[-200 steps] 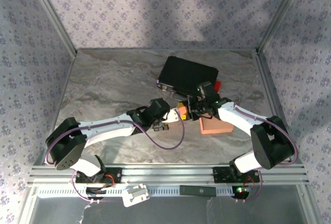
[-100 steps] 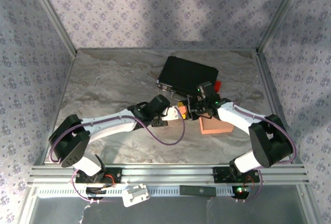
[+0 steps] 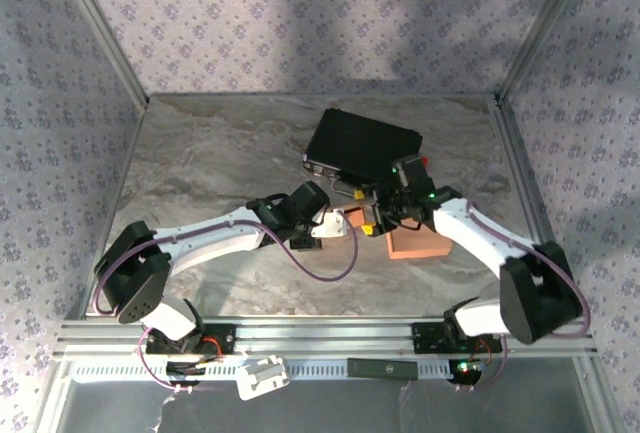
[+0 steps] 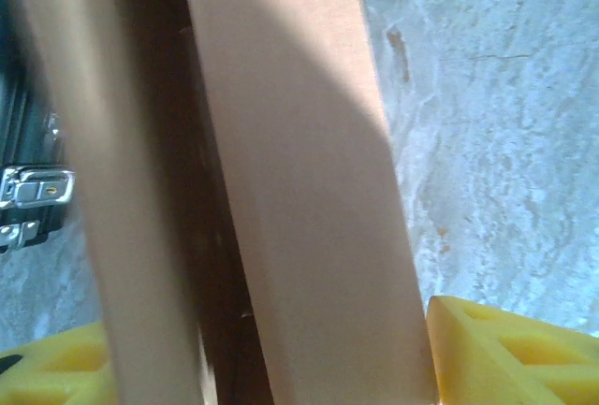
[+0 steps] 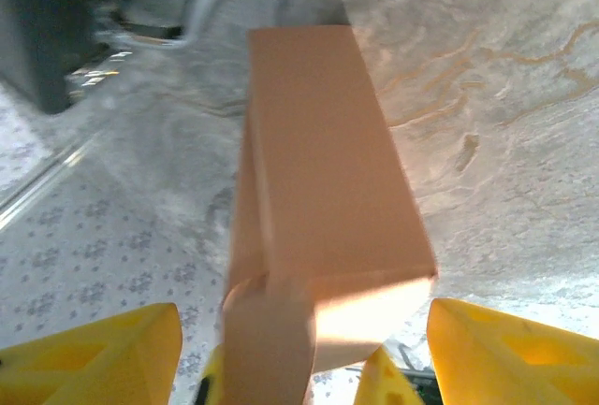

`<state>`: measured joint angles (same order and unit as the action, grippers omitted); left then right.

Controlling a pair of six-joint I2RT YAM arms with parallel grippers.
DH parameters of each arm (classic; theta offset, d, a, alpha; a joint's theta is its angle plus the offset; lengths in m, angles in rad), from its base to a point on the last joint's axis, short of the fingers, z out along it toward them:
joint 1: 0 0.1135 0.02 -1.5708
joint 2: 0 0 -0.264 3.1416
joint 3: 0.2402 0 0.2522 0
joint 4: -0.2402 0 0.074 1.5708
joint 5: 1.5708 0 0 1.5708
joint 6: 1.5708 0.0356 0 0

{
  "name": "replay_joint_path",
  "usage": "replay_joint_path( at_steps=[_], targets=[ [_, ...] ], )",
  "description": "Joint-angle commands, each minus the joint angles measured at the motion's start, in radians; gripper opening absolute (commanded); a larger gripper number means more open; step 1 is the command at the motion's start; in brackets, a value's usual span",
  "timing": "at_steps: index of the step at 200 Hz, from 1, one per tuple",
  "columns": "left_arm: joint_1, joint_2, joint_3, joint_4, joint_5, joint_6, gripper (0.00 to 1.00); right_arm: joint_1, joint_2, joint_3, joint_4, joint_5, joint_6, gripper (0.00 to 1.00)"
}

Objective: Fold the paper box

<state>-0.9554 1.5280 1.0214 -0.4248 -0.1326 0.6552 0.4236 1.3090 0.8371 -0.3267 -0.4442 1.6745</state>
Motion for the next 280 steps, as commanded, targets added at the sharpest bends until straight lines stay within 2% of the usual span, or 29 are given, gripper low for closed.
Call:
replay_joint_path(
  at_steps=[1, 22, 54, 68, 82, 92, 107, 117, 144, 177, 207, 253, 280],
  targets=[
    [0.010, -0.022, 0.045, -0.097, 0.073, 0.023, 0.64, -0.021, -0.118, 0.053, -0.157, 0.118, -0.101, 0.74],
    [0.019, -0.002, 0.057, -0.113, 0.076, 0.027, 0.62, -0.042, -0.163, 0.031, -0.135, 0.147, -0.120, 0.75],
    [0.034, 0.041, 0.081, -0.123, 0.116, 0.000, 0.51, -0.041, -0.072, -0.005, -0.063, 0.058, -0.119, 0.65],
    [0.033, 0.056, 0.082, -0.119, 0.117, -0.013, 0.48, -0.030, -0.098, -0.057, -0.016, 0.089, -0.094, 0.64],
    [0.031, 0.066, 0.082, -0.118, 0.120, -0.029, 0.49, -0.027, -0.152, -0.108, 0.018, 0.136, -0.086, 0.66],
    [0.020, 0.057, 0.080, -0.114, 0.103, -0.060, 0.56, -0.035, -0.185, -0.126, 0.002, 0.153, -0.107, 0.66],
    [-0.028, 0.008, 0.060, -0.109, 0.103, -0.117, 0.59, -0.046, -0.244, -0.151, -0.009, 0.185, -0.171, 0.67],
    [-0.066, -0.032, 0.029, -0.090, 0.100, -0.147, 0.65, -0.046, -0.269, -0.176, -0.012, 0.181, -0.198, 0.69],
    [-0.072, -0.085, -0.073, -0.004, 0.076, -0.239, 0.73, -0.005, -0.307, -0.287, 0.130, 0.175, -0.184, 0.74],
    [-0.034, -0.038, -0.079, 0.044, 0.065, -0.291, 0.73, 0.079, -0.229, -0.312, 0.237, 0.194, -0.174, 0.78],
    [-0.036, 0.029, -0.077, 0.085, 0.051, -0.314, 0.71, 0.126, -0.164, -0.311, 0.290, 0.207, -0.183, 0.78],
    [-0.082, 0.124, -0.084, 0.147, -0.025, -0.340, 0.62, 0.103, -0.088, -0.371, 0.364, 0.181, -0.191, 0.71],
    [-0.094, 0.099, -0.084, 0.142, -0.066, -0.371, 0.63, 0.081, -0.115, -0.360, 0.314, 0.189, -0.252, 0.71]
  ],
)
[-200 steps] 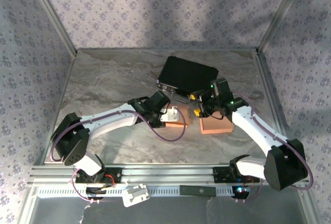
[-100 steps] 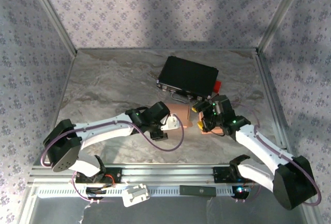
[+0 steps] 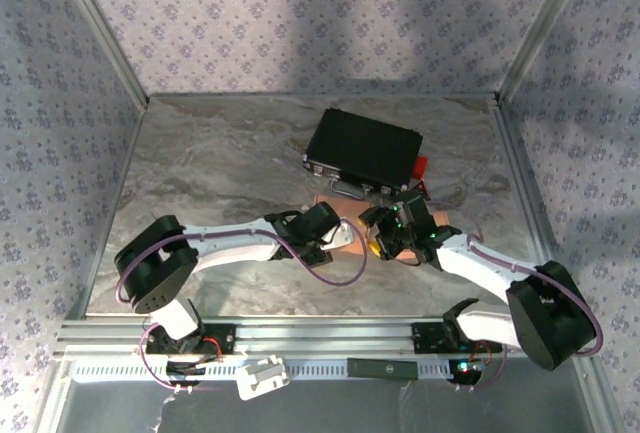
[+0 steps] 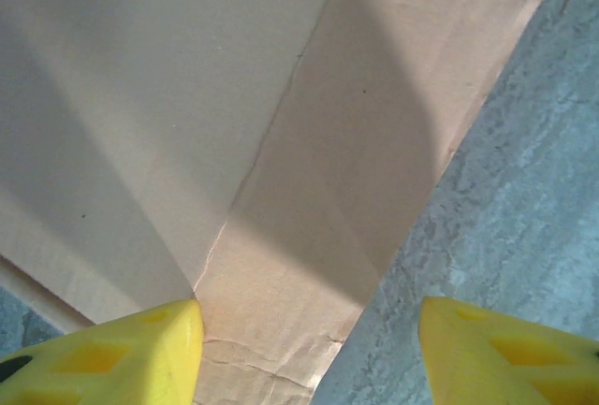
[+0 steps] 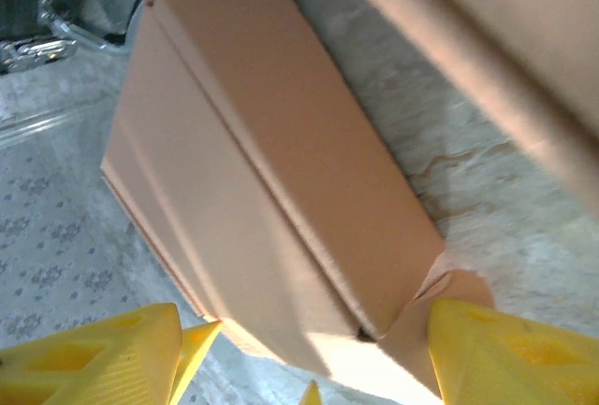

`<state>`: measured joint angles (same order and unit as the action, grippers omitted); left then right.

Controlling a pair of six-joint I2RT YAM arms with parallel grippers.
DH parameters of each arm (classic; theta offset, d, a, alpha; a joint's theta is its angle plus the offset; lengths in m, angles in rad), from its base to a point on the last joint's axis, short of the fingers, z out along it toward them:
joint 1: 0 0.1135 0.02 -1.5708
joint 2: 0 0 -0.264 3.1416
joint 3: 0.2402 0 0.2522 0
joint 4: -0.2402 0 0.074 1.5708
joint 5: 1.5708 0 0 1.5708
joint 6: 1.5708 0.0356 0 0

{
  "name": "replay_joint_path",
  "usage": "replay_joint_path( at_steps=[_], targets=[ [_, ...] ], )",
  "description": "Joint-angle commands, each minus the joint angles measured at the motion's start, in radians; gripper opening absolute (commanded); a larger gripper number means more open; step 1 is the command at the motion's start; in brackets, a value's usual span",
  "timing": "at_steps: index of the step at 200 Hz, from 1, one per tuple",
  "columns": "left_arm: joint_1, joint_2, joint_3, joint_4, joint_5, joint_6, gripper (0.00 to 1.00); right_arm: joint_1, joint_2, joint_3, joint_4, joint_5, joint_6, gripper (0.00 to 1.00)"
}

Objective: Fold the paper box

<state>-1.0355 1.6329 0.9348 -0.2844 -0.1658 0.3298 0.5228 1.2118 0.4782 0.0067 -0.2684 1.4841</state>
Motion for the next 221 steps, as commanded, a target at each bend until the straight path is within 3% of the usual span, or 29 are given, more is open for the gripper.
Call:
replay_joint_path(
  at_steps=[1, 18, 30, 59, 72, 106, 138, 221],
  targets=[
    [-0.014, -0.010, 0.002, 0.001, -0.032, -0.048, 0.63, -0.020, -0.020, 0.000, -0.022, 0.013, -0.065, 0.71],
    [-0.005, -0.113, 0.007, -0.007, -0.042, -0.121, 0.71, -0.050, -0.053, 0.023, -0.061, 0.004, -0.136, 0.72],
    [0.056, -0.190, 0.024, -0.022, 0.004, -0.225, 0.77, -0.076, -0.067, 0.053, -0.097, -0.022, -0.198, 0.72],
    [0.445, -0.192, 0.087, -0.046, 0.457, -0.661, 0.72, -0.102, -0.042, 0.123, -0.149, -0.075, -0.324, 0.74],
    [0.516, -0.121, 0.117, -0.053, 0.594, -0.718, 0.67, -0.106, -0.014, 0.143, -0.155, -0.092, -0.348, 0.73],
    [0.542, 0.037, 0.172, -0.007, 0.702, -0.756, 0.63, -0.105, 0.004, 0.142, -0.140, -0.085, -0.358, 0.73],
    [0.564, 0.133, 0.135, 0.175, 0.840, -0.849, 0.57, -0.106, 0.007, 0.146, -0.159, -0.080, -0.375, 0.73],
    [0.543, 0.186, 0.046, 0.266, 0.854, -0.849, 0.54, -0.103, 0.074, 0.136, -0.124, -0.081, -0.393, 0.73]
  ],
)
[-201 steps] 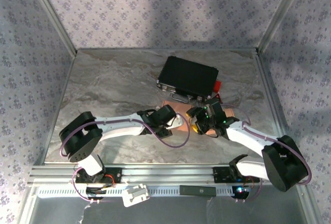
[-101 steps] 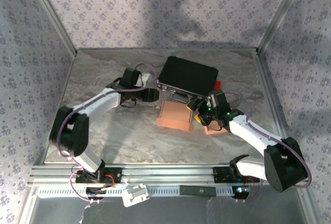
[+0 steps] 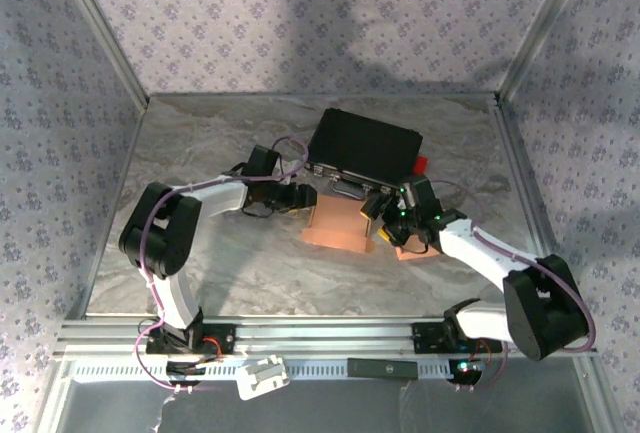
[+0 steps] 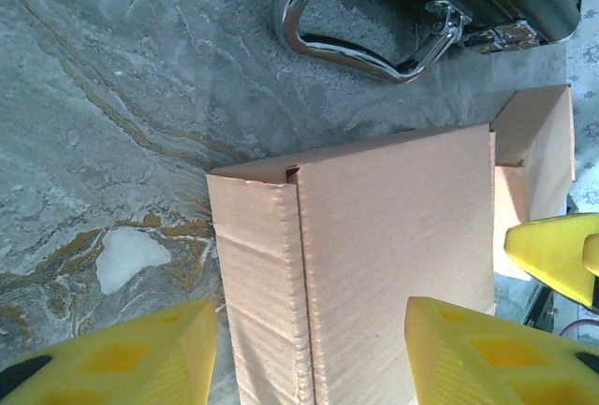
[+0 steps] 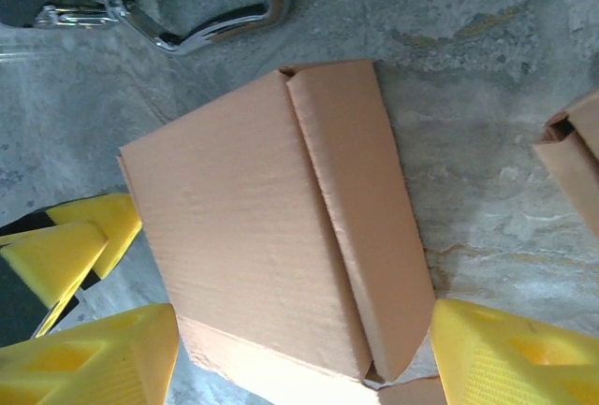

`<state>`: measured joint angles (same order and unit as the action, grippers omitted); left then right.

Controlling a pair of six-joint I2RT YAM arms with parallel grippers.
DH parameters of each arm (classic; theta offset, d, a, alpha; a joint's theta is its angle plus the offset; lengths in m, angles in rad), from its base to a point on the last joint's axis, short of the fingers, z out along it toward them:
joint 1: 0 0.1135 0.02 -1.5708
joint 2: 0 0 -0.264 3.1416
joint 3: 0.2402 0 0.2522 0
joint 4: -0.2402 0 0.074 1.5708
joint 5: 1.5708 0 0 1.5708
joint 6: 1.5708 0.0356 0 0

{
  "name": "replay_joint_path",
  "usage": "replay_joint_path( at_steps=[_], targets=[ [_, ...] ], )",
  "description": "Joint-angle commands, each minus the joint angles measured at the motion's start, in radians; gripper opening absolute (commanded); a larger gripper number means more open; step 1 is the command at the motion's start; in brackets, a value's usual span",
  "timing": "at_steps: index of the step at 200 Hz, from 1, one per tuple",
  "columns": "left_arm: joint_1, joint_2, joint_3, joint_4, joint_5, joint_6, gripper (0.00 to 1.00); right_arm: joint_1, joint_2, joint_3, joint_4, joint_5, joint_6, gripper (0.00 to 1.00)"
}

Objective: Fold the paper box

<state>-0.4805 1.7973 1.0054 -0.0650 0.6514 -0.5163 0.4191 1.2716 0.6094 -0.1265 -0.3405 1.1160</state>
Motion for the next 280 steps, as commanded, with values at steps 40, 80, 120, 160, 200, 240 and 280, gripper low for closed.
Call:
replay_joint_path(
  at_steps=[40, 80, 120, 160, 200, 240, 280],
  targets=[
    [-0.026, 0.037, -0.049, 0.042, 0.006, 0.019, 0.53, 0.004, 0.063, -0.005, 0.068, -0.030, -0.027, 0.73],
    [-0.017, 0.046, -0.084, 0.059, -0.033, 0.012, 0.39, 0.002, 0.095, 0.003, 0.067, -0.031, -0.061, 0.74],
    [0.030, 0.033, -0.156, 0.110, -0.024, 0.010, 0.29, 0.001, 0.116, 0.010, 0.095, -0.078, -0.132, 0.78],
    [0.081, 0.043, -0.228, 0.203, 0.020, -0.025, 0.17, 0.007, 0.160, 0.020, 0.164, -0.150, -0.164, 0.80],
    [0.088, 0.050, -0.251, 0.226, 0.030, -0.033, 0.15, -0.001, 0.215, 0.020, 0.287, -0.233, -0.202, 0.81],
    [0.088, 0.050, -0.248, 0.234, 0.034, -0.040, 0.15, 0.027, 0.293, 0.023, 0.458, -0.270, -0.130, 0.72],
    [0.090, -0.018, -0.279, 0.270, 0.015, -0.051, 0.27, 0.017, 0.344, -0.035, 0.660, -0.272, 0.056, 0.53]
  ],
)
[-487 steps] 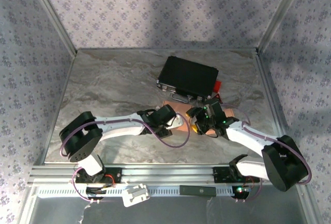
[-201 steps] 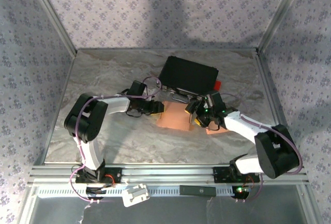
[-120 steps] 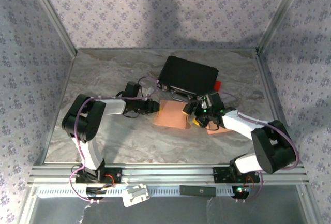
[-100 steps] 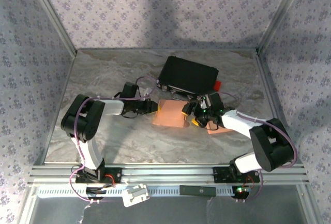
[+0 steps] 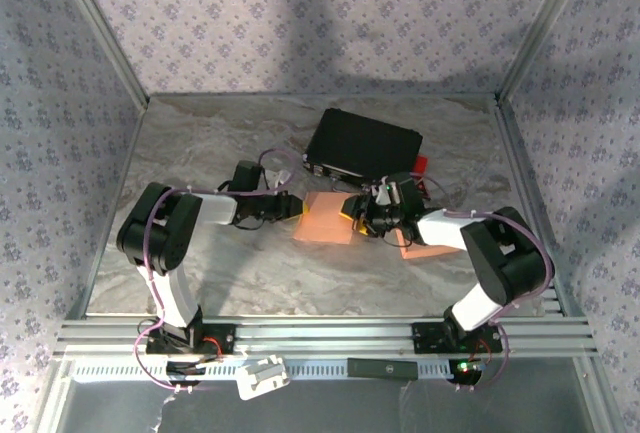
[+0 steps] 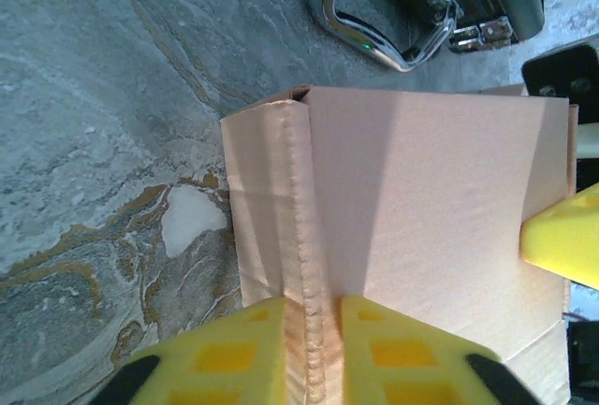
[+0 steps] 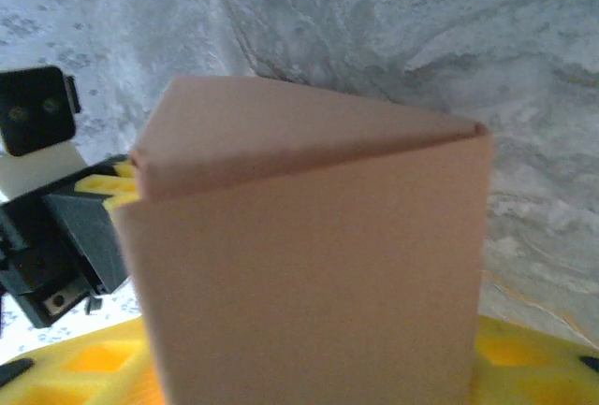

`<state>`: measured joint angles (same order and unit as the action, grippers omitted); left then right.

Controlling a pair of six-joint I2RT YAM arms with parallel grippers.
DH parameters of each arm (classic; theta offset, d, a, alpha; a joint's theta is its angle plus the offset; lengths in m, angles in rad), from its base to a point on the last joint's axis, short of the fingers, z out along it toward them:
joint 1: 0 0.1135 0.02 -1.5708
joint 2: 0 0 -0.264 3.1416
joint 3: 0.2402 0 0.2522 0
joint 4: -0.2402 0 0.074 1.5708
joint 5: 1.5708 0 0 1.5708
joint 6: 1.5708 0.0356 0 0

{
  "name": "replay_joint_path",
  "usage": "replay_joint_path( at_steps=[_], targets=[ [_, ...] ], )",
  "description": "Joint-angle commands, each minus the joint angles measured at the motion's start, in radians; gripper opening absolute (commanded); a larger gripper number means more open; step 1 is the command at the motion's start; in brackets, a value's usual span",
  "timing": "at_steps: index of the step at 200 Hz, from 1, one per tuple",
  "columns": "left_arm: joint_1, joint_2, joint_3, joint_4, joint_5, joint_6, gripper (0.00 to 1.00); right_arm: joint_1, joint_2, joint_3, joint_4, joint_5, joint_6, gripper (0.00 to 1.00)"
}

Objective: Fold the paper box

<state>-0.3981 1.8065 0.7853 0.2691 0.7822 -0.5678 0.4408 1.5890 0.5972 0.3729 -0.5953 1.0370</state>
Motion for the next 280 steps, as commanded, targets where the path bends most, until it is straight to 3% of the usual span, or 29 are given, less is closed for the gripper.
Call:
replay_joint_path(
  at_steps=[1, 24, 56, 71, 87, 106, 116, 125, 137, 151, 169, 198, 232, 280],
  targets=[
    [0.007, -0.033, -0.061, -0.061, -0.118, 0.000, 0.27, -0.006, 0.026, -0.023, 0.161, -0.016, 0.140, 0.52],
    [-0.004, -0.225, -0.104, -0.074, -0.230, 0.040, 0.44, -0.009, 0.020, -0.019, 0.141, -0.004, 0.230, 0.42],
    [-0.175, -0.598, -0.074, -0.280, -0.722, 0.303, 0.78, -0.006, -0.030, 0.031, -0.048, 0.000, 0.320, 0.37],
    [-0.223, -0.724, -0.088, -0.221, -0.814, 0.387, 0.99, -0.006, -0.031, 0.069, -0.186, -0.031, 0.366, 0.36],
    [-0.227, -0.792, -0.101, -0.133, -0.782, 0.447, 1.00, -0.015, -0.034, 0.061, -0.233, -0.073, 0.450, 0.35],
    [-0.244, -0.798, -0.068, -0.125, -0.636, 0.526, 1.00, -0.028, -0.047, 0.062, -0.295, -0.136, 0.506, 0.35],
    [-0.297, -0.786, -0.037, -0.173, -0.570, 0.614, 1.00, -0.040, -0.061, 0.080, -0.359, -0.168, 0.500, 0.35],
    [-0.386, -0.774, -0.001, -0.285, -0.519, 0.789, 1.00, -0.048, -0.077, 0.106, -0.433, -0.187, 0.476, 0.35],
    [-0.530, -0.740, 0.034, -0.394, -0.676, 0.979, 0.99, -0.052, -0.089, 0.154, -0.552, -0.215, 0.419, 0.34],
    [-0.611, -0.682, 0.057, -0.463, -0.794, 1.095, 0.98, -0.068, -0.095, 0.187, -0.661, -0.245, 0.364, 0.32],
    [-0.681, -0.612, 0.050, -0.455, -0.957, 1.190, 0.95, -0.092, -0.101, 0.188, -0.721, -0.266, 0.329, 0.29],
    [-0.702, -0.498, 0.038, -0.413, -1.064, 1.274, 1.00, -0.109, -0.096, 0.159, -0.737, -0.286, 0.311, 0.29],
    [-0.657, -0.391, 0.055, -0.379, -1.061, 1.276, 0.99, -0.111, -0.098, 0.141, -0.705, -0.296, 0.329, 0.29],
    [-0.649, -0.284, 0.090, -0.350, -1.043, 1.267, 0.81, -0.127, -0.080, 0.143, -0.659, -0.331, 0.340, 0.30]
  ],
)
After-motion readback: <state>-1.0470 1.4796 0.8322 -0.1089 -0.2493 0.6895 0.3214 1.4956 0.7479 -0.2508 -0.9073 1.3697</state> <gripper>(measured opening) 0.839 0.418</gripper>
